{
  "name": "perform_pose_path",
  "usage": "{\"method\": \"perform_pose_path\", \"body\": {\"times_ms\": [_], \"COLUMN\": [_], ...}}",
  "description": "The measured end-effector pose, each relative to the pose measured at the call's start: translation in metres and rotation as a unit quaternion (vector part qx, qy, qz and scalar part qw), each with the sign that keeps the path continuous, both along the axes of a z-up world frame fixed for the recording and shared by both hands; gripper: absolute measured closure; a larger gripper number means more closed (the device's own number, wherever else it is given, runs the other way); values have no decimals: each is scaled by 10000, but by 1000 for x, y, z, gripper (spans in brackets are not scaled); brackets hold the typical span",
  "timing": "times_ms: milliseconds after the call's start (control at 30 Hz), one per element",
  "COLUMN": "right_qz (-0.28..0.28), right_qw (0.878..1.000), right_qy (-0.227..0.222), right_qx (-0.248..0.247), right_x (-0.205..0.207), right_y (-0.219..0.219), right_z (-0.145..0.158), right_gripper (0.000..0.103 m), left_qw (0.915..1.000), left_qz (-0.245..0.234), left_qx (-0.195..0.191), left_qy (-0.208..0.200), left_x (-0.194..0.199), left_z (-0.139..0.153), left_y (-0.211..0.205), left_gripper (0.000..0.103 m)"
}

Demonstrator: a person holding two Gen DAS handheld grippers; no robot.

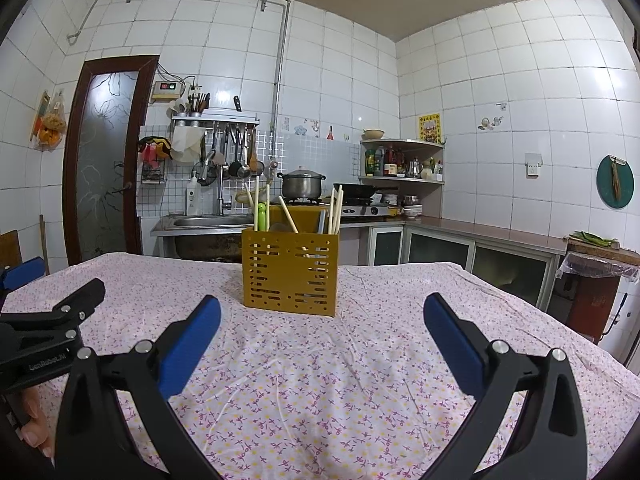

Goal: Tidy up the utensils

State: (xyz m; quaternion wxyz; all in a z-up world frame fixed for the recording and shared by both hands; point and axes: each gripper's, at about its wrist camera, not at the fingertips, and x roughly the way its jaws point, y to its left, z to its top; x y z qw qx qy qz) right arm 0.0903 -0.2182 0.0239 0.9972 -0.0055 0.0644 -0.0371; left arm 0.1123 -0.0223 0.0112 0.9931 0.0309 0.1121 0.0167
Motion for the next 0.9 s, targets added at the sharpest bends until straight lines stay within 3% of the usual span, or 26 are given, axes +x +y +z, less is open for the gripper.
{"method": "perform_pose_path", "body": {"times_ms": [900], "right_qz": [3], "right_qw": [10000], "right_qy": [-12], "right_qx": [-9], "right_x": [0], "right_y": [-1], "right_z": [-1], "right_gripper": [4], "left_qw": [9999], "left_qz": [-145], "left_qx": [-7], "left_qy": [-86], "left_x": [-5], "left_z": [2], "left_y": [0], "left_gripper": [5]}}
